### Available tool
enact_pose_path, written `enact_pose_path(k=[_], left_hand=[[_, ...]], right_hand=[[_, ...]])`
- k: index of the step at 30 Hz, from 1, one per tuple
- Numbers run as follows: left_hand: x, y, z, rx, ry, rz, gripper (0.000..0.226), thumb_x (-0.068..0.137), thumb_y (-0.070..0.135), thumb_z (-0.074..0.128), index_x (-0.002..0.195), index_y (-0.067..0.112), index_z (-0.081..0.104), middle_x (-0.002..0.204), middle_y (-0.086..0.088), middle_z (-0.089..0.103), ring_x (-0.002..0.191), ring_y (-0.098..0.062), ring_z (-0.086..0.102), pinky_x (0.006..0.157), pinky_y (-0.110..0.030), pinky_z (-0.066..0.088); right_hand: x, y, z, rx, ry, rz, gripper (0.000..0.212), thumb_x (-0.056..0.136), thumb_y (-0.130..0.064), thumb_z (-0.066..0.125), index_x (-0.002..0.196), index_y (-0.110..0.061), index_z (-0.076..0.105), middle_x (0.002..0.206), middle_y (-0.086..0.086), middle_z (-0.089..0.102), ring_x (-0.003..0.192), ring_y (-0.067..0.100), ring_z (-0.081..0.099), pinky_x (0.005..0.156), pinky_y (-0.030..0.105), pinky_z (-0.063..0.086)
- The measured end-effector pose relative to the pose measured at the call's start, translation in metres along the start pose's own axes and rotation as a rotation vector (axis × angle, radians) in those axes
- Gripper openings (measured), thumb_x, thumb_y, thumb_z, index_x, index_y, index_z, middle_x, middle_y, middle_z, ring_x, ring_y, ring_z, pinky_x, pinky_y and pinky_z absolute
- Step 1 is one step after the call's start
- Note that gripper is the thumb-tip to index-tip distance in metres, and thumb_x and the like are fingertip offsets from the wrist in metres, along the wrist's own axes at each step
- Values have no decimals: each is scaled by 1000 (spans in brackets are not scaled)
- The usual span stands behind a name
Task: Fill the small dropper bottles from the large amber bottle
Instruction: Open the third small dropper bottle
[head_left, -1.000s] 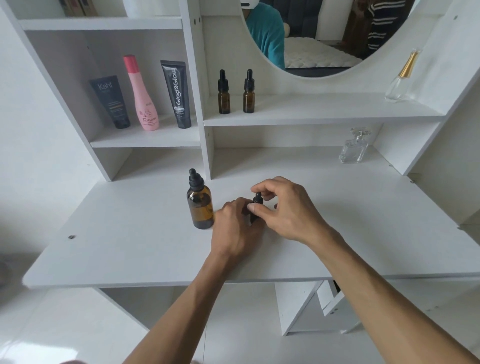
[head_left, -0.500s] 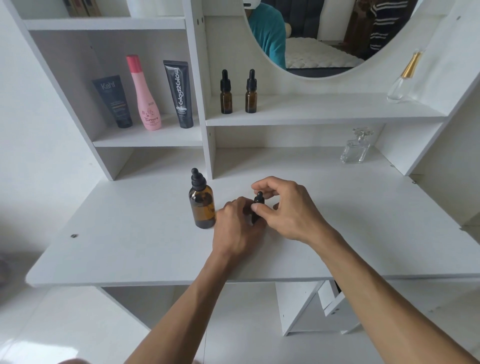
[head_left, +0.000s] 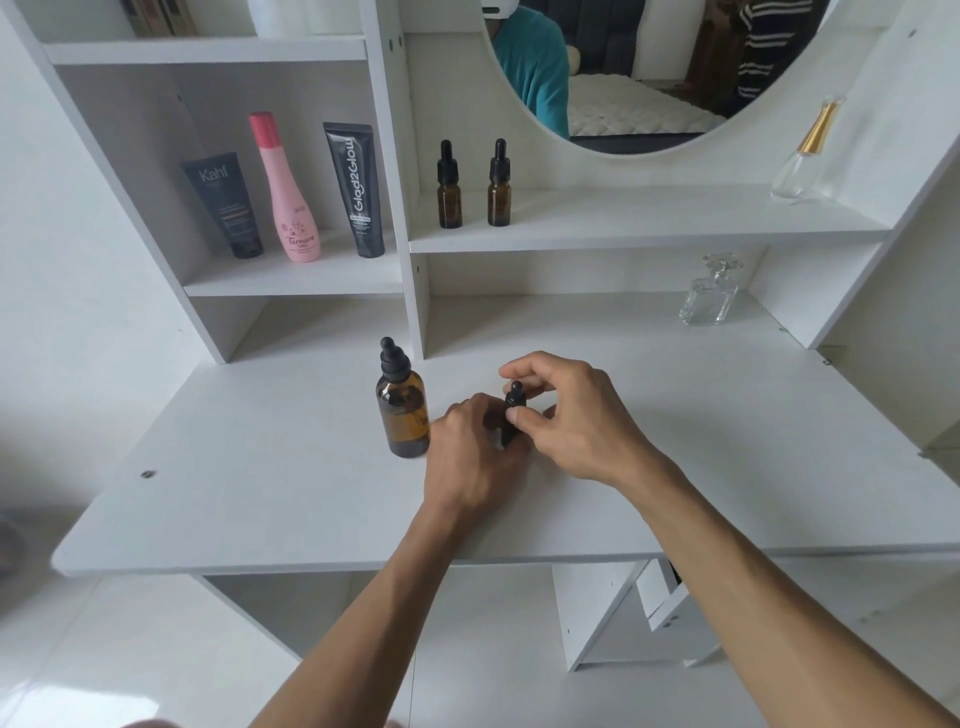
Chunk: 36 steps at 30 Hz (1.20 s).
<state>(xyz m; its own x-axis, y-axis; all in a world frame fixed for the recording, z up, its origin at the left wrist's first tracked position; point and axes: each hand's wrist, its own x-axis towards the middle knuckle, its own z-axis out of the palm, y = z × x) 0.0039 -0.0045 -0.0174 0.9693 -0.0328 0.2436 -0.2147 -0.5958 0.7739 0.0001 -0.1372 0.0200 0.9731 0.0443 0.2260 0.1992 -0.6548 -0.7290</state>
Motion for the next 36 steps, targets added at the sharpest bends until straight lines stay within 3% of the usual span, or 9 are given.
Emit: enact_pose_path(k=[4,8,10,12,17,23,27,31,36], left_hand=[[0,-2,1,-4,1,-4,9,79,26,65,85,19,67,76,7,68,71,-13,62,66,-37,54],[1,-3,2,2,4,9,10,79,28,67,82,18,66,74,6,68,70,-13,62,64,-34,53],[1,-4,3,-5,3,8,12,80,32,70,78,21,64,74,8,67,70,-9,61,61,-27,49],[1,-5,3,-21,-4,-10,12,78,33,72,80,24,65,78,10,68,74,-7,60,64,-23,46],[3,-8,4,-12,8,-12,22,77,33,75,95,22,69,92,6,69,87,-16,60,75,-31,50],[3,-8,6,7,22,26,21,79,30,74,97,20,69,90,7,69,88,-16,60,77,-30,49],[4,-9,7,11,21,27,20,78,31,73,95,21,68,89,7,70,89,-16,62,79,-32,50],[3,-8,7,3,30,39,22,79,28,75,98,18,69,91,5,70,91,-18,62,81,-33,50],[2,-7,6,-1,37,47,21,80,26,75,98,17,69,92,5,70,91,-18,61,80,-30,48]], right_hand=[[0,1,2,-12,1,2,38,85,-22,77,122,-24,67,108,-7,70,105,6,63,77,12,42],[1,0,3,-8,24,-12,30,86,-20,77,116,-22,70,100,-7,69,101,9,66,82,20,49],[2,-3,-1,15,48,-29,28,86,-20,77,112,-23,71,97,-8,71,96,7,67,81,18,49],[5,-8,-8,51,109,-46,26,84,-21,79,108,-24,73,92,-11,72,89,1,67,75,12,47],[10,-5,-29,154,336,-17,19,80,-10,79,98,-17,74,83,-11,73,76,-6,66,64,6,49],[6,40,-16,34,372,114,17,80,-7,78,95,-13,73,89,-3,74,80,11,70,66,4,50],[0,59,2,-14,357,138,17,80,-5,76,96,-10,73,93,1,74,83,13,69,72,1,44],[-4,65,12,-67,353,90,24,79,-3,72,101,-11,71,97,4,70,80,11,64,83,20,52],[-6,65,14,-102,367,48,32,80,-3,72,111,-11,68,96,6,64,77,13,59,79,15,46]])
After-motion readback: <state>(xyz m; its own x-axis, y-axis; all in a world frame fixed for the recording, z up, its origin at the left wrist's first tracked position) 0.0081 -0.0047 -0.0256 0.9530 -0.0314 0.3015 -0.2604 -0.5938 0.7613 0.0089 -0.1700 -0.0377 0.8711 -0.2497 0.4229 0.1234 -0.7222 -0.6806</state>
